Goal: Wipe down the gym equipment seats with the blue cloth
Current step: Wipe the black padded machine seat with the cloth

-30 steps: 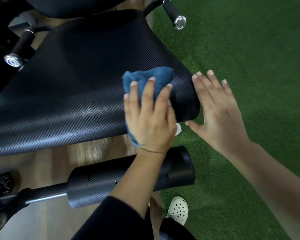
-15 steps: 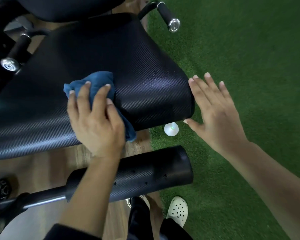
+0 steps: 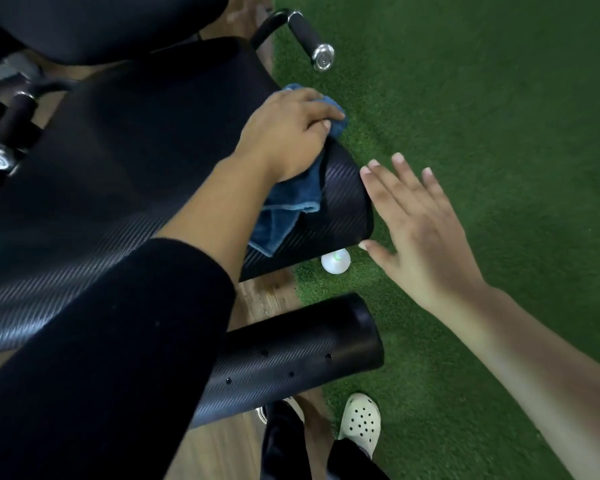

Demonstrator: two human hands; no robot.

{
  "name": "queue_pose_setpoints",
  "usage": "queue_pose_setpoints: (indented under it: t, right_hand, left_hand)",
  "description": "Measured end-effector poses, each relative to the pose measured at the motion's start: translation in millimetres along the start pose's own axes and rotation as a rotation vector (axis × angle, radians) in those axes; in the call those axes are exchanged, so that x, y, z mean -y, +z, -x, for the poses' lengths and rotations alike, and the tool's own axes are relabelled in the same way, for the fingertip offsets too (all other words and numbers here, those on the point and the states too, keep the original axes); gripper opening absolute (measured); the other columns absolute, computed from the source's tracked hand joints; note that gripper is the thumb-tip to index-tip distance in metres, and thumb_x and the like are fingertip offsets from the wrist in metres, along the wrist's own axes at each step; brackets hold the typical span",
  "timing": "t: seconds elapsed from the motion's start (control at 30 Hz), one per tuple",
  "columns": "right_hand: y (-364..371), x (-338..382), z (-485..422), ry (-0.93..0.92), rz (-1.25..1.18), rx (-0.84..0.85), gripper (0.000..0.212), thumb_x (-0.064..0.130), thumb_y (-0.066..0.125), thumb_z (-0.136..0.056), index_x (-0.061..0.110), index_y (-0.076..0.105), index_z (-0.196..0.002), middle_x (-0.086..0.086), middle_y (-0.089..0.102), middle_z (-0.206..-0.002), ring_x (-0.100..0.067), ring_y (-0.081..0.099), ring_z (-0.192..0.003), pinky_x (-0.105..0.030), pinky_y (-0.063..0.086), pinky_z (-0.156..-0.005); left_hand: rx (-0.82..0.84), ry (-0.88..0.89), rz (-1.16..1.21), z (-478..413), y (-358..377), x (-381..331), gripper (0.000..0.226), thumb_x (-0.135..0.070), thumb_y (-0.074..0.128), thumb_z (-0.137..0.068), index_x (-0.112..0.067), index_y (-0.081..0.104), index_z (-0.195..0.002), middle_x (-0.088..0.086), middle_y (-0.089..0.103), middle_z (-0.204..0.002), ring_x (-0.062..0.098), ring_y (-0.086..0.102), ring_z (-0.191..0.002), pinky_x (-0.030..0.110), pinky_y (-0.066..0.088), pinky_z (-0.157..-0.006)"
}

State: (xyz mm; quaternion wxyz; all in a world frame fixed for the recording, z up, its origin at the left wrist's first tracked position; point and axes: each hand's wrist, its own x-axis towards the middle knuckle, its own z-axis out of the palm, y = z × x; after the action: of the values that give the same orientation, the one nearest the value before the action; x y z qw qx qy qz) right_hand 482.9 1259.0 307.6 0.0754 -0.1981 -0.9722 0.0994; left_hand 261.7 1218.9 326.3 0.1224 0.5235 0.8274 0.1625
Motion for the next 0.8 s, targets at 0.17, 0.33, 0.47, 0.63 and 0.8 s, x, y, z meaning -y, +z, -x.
queue_pose_setpoints:
  t: [0.17, 0.33, 0.47, 0.63, 0.8]
  right_hand:
    - [-1.3, 5.2, -0.2, 0.022, -0.027, 0.003, 0.084, 0.017, 0.076, -0.076, 0.003, 0.032, -0.146, -0.010, 0.034, -0.152, -0.029, 0.022, -0.144, -0.052, 0.020, -0.117]
    - [-3.4, 5.2, -2.7, 0.018, -0.001, 0.052, 0.084, 0.019, 0.075, -0.077, 0.003, 0.031, -0.147, -0.010, 0.033, -0.153, -0.029, 0.021, -0.145, -0.050, 0.019, -0.117]
    - [-4.9, 4.5, -2.9, 0.023, 0.040, 0.073, 0.084, 0.021, 0.074, -0.079, 0.005, 0.028, -0.148, -0.008, 0.030, -0.154, -0.026, 0.017, -0.146, -0.046, 0.014, -0.119]
    - [-6.9, 4.9, -1.4, 0.038, 0.039, 0.105, 0.084, 0.015, 0.072, -0.078, 0.006, 0.029, -0.148, -0.008, 0.030, -0.154, -0.025, 0.018, -0.146, -0.044, 0.013, -0.119]
    - [-18.4, 7.9, -6.0, 0.122, -0.050, 0.105, 0.078, 0.004, 0.052, -0.079, 0.008, 0.022, -0.150, -0.006, 0.025, -0.156, -0.019, 0.010, -0.147, -0.037, 0.006, -0.121]
  left_hand:
    - [-0.101, 0.158, -0.008, 52.9, 0.6, -2.5, 0.040, -0.032, 0.038, -0.094, -0.027, 0.059, -0.127, 0.000, 0.047, -0.142, 0.026, 0.038, -0.132, 0.031, 0.023, -0.110]
    - [-0.057, 0.152, -0.001, 45.5, -1.0, -0.9, 0.039, -0.036, 0.038, -0.094, -0.032, 0.056, -0.129, -0.001, 0.045, -0.142, 0.026, 0.037, -0.133, 0.032, 0.022, -0.111]
    - [0.020, 0.028, -0.035, 4.1, 3.3, -8.2, 0.035, -0.033, 0.040, -0.097, -0.037, 0.055, -0.128, -0.007, 0.042, -0.143, 0.021, 0.029, -0.136, 0.031, 0.023, -0.109]
    - [-0.063, 0.150, -0.043, 50.7, 10.1, -18.1, 0.042, -0.034, 0.036, -0.093, -0.028, 0.058, -0.127, 0.003, 0.046, -0.142, 0.036, 0.033, -0.135, 0.045, 0.027, -0.113]
    - [-0.007, 0.022, -0.019, 77.4, -9.5, -0.6, 0.049, -0.048, 0.026, -0.095, -0.038, 0.042, -0.139, -0.001, 0.033, -0.152, 0.031, 0.025, -0.141, 0.052, 0.025, -0.112]
